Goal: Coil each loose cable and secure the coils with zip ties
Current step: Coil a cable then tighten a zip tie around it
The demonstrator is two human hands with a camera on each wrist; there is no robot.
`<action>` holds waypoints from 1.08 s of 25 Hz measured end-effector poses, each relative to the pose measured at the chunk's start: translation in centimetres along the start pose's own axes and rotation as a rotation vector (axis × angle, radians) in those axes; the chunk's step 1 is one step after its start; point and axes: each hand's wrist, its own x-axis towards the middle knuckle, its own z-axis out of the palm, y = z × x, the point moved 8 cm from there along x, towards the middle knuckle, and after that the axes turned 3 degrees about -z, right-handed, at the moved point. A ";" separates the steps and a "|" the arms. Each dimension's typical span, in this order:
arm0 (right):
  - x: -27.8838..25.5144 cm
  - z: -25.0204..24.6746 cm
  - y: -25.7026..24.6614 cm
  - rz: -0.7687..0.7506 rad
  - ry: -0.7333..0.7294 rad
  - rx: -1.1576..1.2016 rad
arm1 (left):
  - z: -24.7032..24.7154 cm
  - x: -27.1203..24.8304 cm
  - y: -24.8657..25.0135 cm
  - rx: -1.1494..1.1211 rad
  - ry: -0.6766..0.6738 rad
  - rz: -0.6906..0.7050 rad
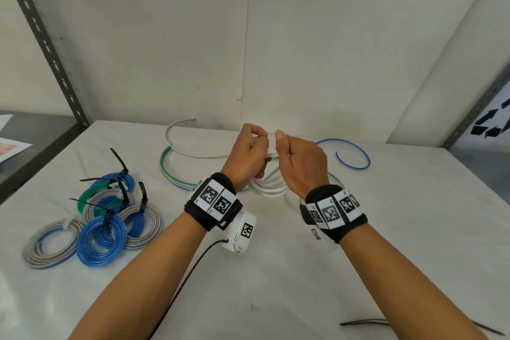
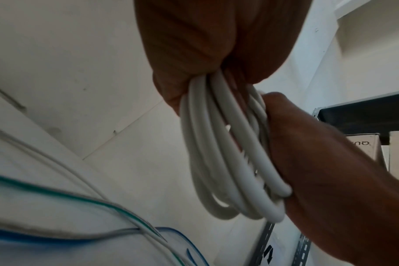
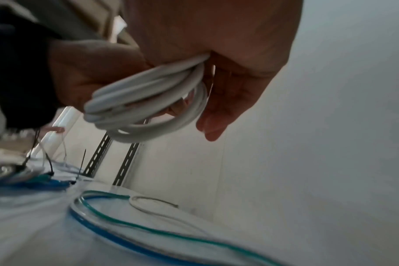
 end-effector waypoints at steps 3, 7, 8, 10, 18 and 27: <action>-0.3 -1.3 -1.0 -0.064 -0.082 0.200 | 0.4 -0.5 1.9 -0.008 0.016 0.018; -0.4 -6.0 -0.9 -0.002 0.135 0.228 | 2.7 -1.5 5.3 0.005 0.074 0.141; -0.6 -7.3 -0.4 0.035 0.172 0.197 | 3.7 -2.0 5.8 0.011 0.091 0.163; -0.9 -9.8 0.7 0.104 0.190 0.165 | 6.2 -3.0 6.3 0.031 0.077 0.163; -4.6 -16.7 3.1 0.148 0.109 0.070 | 13.8 -5.9 7.2 -0.032 -0.011 0.102; -18.4 -13.2 11.3 0.510 -1.043 0.000 | 14.9 -6.8 0.5 0.349 -0.119 0.194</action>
